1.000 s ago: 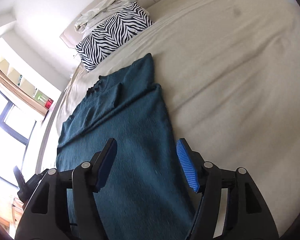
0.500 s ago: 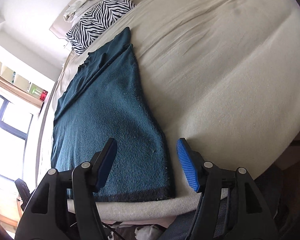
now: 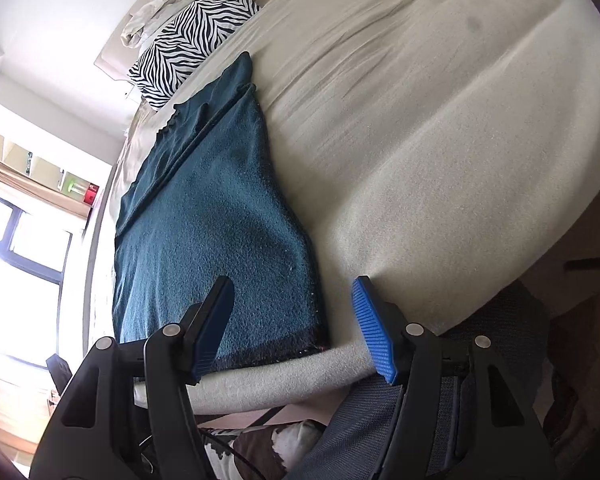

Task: Fold small clothes
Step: 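Move both open grippers to the sweater hem, then grasp the hem with both grippers and lift it toward the collar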

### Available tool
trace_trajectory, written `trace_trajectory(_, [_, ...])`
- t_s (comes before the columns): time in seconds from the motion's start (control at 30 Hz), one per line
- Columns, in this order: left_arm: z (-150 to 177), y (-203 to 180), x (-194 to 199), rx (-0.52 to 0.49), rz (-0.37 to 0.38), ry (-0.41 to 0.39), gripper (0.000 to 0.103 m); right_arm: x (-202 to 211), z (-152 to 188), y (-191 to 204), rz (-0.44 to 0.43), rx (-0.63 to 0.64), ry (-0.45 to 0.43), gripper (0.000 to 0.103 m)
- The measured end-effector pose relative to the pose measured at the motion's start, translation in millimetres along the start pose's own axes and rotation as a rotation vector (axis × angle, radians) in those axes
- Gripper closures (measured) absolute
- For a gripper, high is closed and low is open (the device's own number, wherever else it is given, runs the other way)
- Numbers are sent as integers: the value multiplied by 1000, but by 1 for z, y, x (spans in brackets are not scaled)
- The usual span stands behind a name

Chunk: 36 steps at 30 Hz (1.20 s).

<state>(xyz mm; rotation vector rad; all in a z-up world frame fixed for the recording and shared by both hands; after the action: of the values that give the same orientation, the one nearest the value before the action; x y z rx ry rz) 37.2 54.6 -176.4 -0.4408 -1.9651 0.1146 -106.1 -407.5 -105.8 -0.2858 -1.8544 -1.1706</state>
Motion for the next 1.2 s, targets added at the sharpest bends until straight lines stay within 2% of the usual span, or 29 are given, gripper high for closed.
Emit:
trace_trajectory(0.1, [1, -5, -1, -21, -7, 15, 58, 3, -4, -4, 5, -10, -4, 44])
trace_trajectory(0.17, [2, -7, -1, -34, -14, 24, 67, 0, -3, -6, 11, -17, 13, 44])
trace_trajectory(0.23, [4, -8, -2, -32, 3, 33, 86, -4, 0, -5, 20, -5, 33, 43])
trace_trajectory(0.33, [8, -8, -3, -25, 17, 33, 92, -10, 8, -2, 22, 4, 80, 48])
trace_trajectory(0.43, [8, -7, -1, -12, 26, 22, 94, -18, 14, -4, -6, -35, 126, 64])
trace_trajectory(0.47, [8, -7, -1, -4, 31, 19, 94, -21, 15, -7, -4, -45, 135, 72])
trace_trajectory(0.53, [9, -4, 3, 14, 48, 7, 95, -23, 15, -11, -7, -70, 133, 80])
trace_trajectory(0.6, [8, -2, 7, 44, 77, -7, 95, -22, 14, -12, -8, -76, 132, 95])
trace_trajectory(0.73, [1, 2, 19, 117, 162, -57, 95, -15, 11, -1, -44, -56, 110, 96])
trace_trajectory(0.83, [-15, 2, 32, 167, 227, -114, 95, -8, 5, 17, -105, -57, 94, 96])
trace_trajectory(1.07, [-64, 7, 64, 231, 327, -240, 95, 3, -22, 77, -234, -27, 68, 97])
trace_trajectory(1.2, [-100, 15, 68, 281, 372, -288, 95, -2, -53, 115, -289, -9, 46, 97])
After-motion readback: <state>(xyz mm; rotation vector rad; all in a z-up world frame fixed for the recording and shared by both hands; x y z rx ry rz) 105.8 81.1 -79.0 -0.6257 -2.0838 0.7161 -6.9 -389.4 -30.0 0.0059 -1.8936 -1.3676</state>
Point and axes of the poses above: each gripper's, at about its wrist camera, not at the fingertips, and x roughly against the way its jaws point, y to its left, z to its underside, the point moved 8 cm from there along -x, roughly the way its jaws point, and after that the axes turned 13 degrees about -x, right-handed, at the moved point
